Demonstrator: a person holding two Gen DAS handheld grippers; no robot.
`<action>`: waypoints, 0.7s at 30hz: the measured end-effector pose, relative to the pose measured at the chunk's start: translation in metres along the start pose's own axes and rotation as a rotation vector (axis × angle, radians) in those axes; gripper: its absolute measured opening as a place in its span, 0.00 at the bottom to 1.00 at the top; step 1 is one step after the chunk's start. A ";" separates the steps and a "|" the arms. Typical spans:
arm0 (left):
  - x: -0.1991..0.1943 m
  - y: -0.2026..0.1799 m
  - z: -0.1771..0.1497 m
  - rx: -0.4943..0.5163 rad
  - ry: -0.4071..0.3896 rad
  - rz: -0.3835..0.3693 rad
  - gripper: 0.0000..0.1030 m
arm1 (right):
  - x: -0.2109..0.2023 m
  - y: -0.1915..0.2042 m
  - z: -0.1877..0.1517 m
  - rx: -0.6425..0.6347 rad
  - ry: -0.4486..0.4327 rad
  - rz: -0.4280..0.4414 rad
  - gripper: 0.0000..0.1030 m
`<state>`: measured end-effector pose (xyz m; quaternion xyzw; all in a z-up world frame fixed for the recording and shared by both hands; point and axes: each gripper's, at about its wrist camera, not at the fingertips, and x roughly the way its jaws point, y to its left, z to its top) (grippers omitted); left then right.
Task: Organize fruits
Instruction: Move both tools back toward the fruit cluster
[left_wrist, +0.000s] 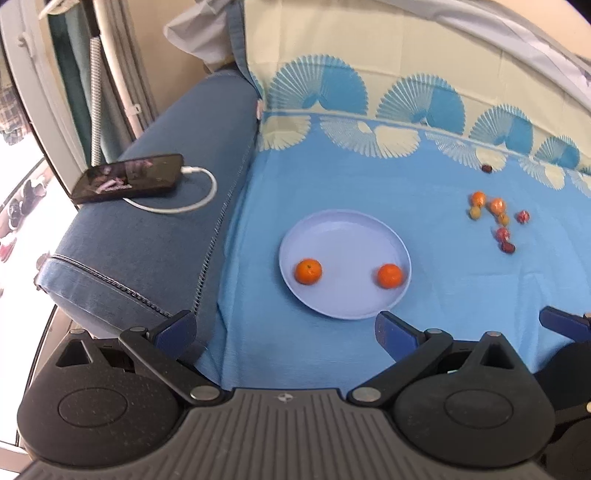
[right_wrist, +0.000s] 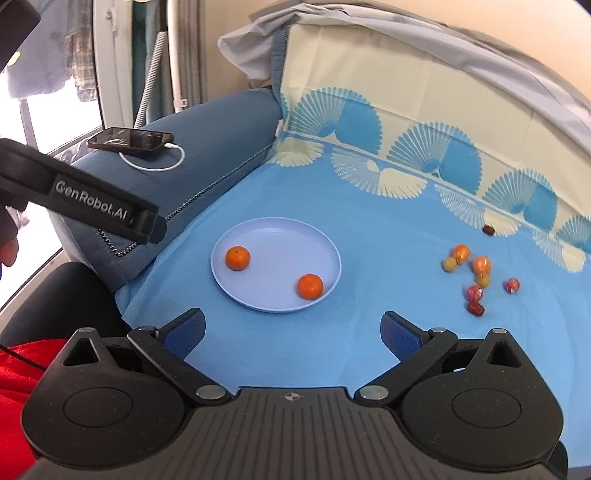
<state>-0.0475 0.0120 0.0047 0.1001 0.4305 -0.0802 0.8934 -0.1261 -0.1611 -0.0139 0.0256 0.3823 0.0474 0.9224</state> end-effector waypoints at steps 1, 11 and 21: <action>0.002 -0.001 0.000 0.003 0.011 -0.004 1.00 | 0.002 -0.001 -0.001 0.007 0.001 0.003 0.98; 0.023 -0.014 0.002 0.028 0.083 0.022 1.00 | 0.020 -0.020 -0.009 0.066 0.024 0.028 0.98; 0.051 -0.049 0.022 0.051 0.162 -0.013 1.00 | 0.034 -0.086 -0.021 0.239 0.026 -0.034 0.98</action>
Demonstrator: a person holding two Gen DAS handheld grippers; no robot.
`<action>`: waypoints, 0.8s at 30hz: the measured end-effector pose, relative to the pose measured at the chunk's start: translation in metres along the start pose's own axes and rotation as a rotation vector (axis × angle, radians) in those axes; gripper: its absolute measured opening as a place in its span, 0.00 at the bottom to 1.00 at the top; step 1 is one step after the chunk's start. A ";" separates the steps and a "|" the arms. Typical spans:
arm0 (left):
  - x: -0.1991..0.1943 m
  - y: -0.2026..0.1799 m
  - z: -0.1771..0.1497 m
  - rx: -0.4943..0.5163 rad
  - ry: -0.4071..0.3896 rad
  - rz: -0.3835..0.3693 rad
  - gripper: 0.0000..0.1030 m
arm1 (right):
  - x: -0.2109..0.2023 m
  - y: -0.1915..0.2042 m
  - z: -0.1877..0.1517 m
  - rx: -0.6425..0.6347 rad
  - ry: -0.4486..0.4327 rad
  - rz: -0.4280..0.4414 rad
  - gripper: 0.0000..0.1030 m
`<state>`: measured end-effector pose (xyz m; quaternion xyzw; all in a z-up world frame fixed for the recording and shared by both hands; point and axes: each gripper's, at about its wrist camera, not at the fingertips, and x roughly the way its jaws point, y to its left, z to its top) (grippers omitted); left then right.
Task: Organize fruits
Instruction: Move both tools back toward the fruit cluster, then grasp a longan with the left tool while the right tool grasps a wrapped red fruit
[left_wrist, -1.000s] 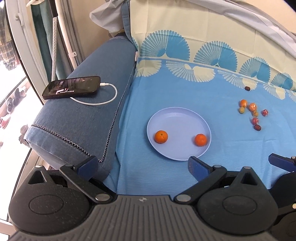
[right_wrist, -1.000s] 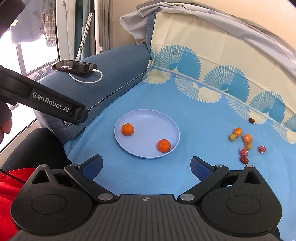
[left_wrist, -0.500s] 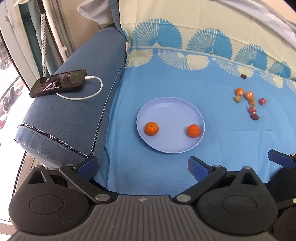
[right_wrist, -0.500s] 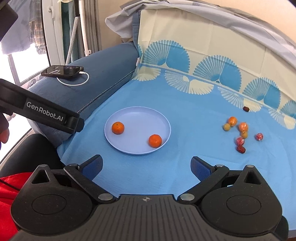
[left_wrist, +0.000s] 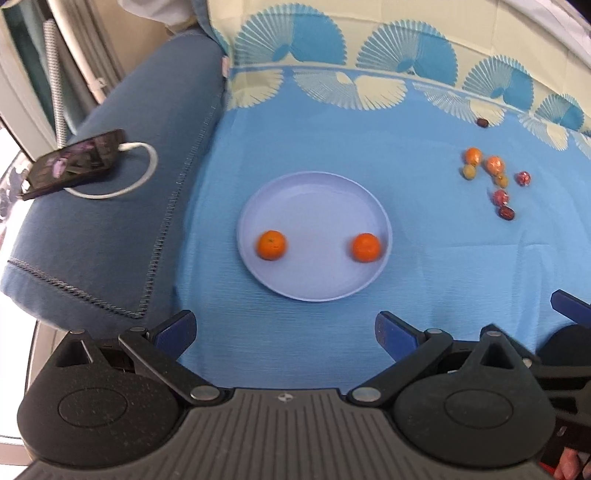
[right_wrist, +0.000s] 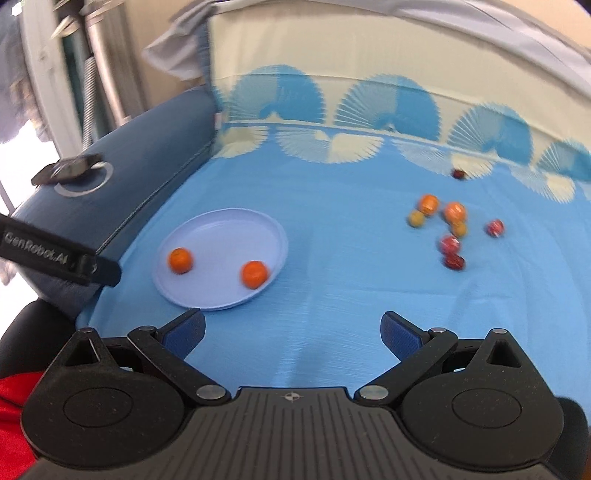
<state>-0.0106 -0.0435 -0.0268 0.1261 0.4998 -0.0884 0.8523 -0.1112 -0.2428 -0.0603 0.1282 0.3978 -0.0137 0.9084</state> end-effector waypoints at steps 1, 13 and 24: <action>0.003 -0.005 0.003 0.003 0.008 -0.006 1.00 | 0.001 -0.008 0.000 0.020 -0.003 -0.009 0.98; 0.044 -0.079 0.046 0.099 0.049 -0.046 1.00 | 0.026 -0.111 0.012 0.202 -0.035 -0.166 0.98; 0.123 -0.169 0.145 0.201 0.006 -0.126 1.00 | 0.101 -0.165 0.040 0.155 -0.084 -0.275 0.98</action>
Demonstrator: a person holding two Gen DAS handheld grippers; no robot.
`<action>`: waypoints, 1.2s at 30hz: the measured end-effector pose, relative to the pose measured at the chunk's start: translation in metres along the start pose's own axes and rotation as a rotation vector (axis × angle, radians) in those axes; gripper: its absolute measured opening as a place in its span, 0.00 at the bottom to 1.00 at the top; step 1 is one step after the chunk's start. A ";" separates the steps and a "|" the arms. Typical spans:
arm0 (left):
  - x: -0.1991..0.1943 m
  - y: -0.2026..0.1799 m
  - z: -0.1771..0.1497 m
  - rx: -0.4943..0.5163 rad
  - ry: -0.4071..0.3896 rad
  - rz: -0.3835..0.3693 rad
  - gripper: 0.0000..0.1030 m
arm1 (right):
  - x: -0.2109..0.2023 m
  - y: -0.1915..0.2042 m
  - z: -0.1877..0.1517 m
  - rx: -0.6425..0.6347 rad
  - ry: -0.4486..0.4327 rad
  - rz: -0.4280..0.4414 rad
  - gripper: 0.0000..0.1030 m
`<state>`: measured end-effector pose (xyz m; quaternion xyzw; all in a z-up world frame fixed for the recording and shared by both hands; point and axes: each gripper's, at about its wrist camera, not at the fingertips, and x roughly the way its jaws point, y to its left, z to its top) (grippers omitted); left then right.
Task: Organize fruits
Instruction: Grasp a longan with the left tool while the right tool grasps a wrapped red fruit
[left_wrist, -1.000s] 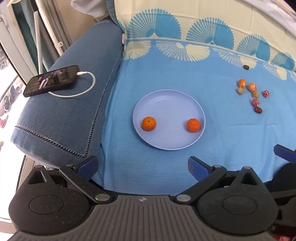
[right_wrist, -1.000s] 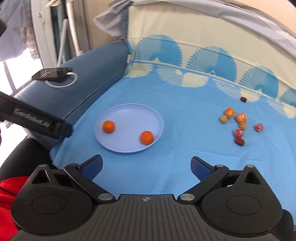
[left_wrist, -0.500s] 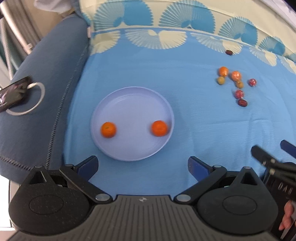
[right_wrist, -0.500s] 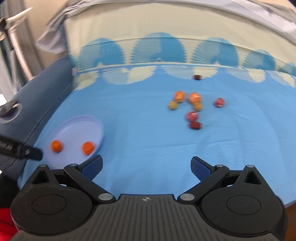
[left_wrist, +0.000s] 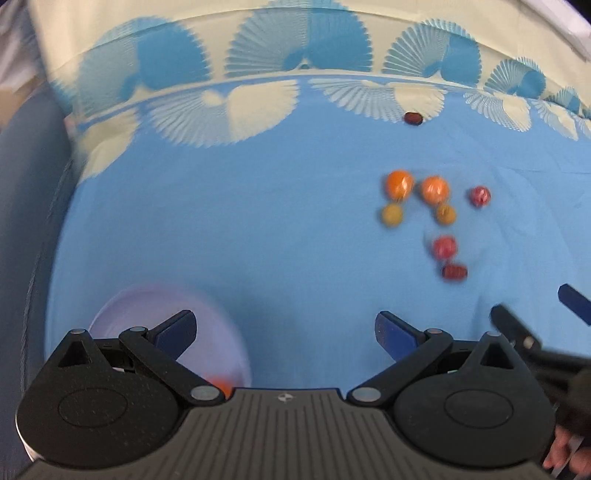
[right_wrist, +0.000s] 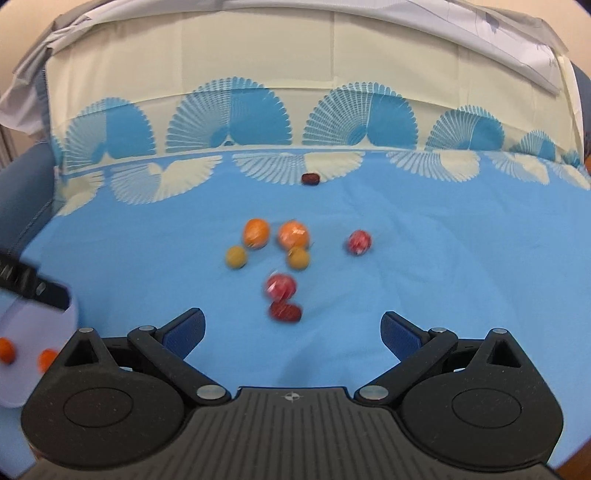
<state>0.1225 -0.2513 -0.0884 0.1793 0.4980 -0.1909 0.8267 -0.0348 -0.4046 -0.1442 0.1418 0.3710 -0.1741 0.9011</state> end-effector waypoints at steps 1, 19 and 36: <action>0.011 -0.007 0.011 0.009 0.001 -0.010 1.00 | 0.011 -0.001 0.002 -0.001 -0.005 -0.002 0.98; 0.174 -0.069 0.088 0.100 0.085 -0.128 1.00 | 0.147 0.006 0.001 -0.059 0.069 -0.019 0.99; 0.149 -0.077 0.088 0.170 0.056 -0.156 0.27 | 0.131 0.020 0.007 -0.077 0.087 0.022 0.32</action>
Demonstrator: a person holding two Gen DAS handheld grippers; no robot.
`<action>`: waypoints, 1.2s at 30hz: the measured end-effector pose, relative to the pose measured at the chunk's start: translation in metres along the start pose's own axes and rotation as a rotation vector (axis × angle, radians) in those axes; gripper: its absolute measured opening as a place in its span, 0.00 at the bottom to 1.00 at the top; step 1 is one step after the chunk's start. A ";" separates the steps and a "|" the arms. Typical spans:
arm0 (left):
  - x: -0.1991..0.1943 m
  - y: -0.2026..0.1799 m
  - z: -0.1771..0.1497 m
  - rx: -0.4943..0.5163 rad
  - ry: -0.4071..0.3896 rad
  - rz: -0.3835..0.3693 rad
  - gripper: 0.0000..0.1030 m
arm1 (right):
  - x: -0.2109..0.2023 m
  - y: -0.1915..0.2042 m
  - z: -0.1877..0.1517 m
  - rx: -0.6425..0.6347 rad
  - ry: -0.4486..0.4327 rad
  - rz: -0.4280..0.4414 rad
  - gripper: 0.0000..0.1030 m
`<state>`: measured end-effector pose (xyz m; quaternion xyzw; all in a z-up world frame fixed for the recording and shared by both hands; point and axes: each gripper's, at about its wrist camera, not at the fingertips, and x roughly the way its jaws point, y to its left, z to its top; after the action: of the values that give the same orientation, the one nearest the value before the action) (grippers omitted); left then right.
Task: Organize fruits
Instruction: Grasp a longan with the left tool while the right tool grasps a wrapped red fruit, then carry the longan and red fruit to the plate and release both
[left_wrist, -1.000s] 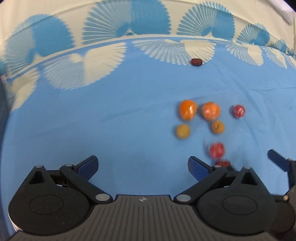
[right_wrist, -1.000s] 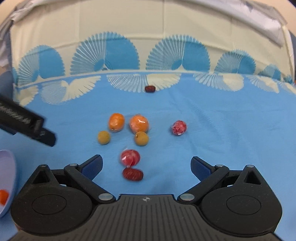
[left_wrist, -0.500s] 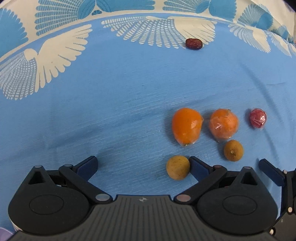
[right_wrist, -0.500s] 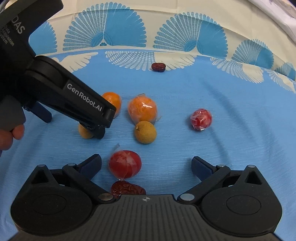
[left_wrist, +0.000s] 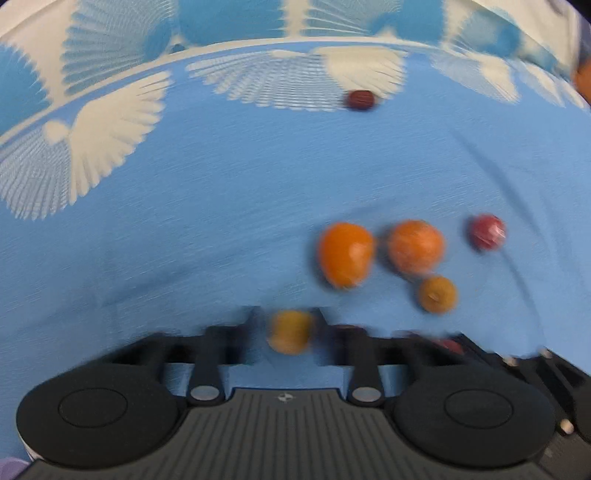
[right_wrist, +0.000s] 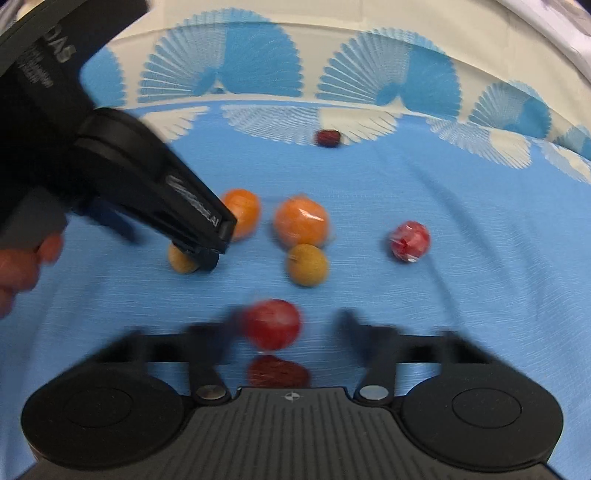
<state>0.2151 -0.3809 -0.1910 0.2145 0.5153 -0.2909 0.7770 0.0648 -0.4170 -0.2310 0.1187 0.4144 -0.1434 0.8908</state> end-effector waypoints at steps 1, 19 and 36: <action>-0.004 0.000 -0.001 -0.003 -0.003 -0.002 0.27 | 0.000 0.001 0.000 0.001 0.001 0.005 0.32; -0.204 0.068 -0.134 -0.088 -0.068 0.234 0.27 | -0.184 0.052 -0.005 -0.042 -0.131 0.192 0.32; -0.297 0.124 -0.334 -0.308 -0.027 0.238 0.27 | -0.274 0.157 -0.081 -0.257 0.004 0.353 0.33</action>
<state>-0.0165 -0.0091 -0.0379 0.1485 0.5143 -0.1174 0.8365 -0.1054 -0.2014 -0.0554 0.0752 0.4040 0.0691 0.9091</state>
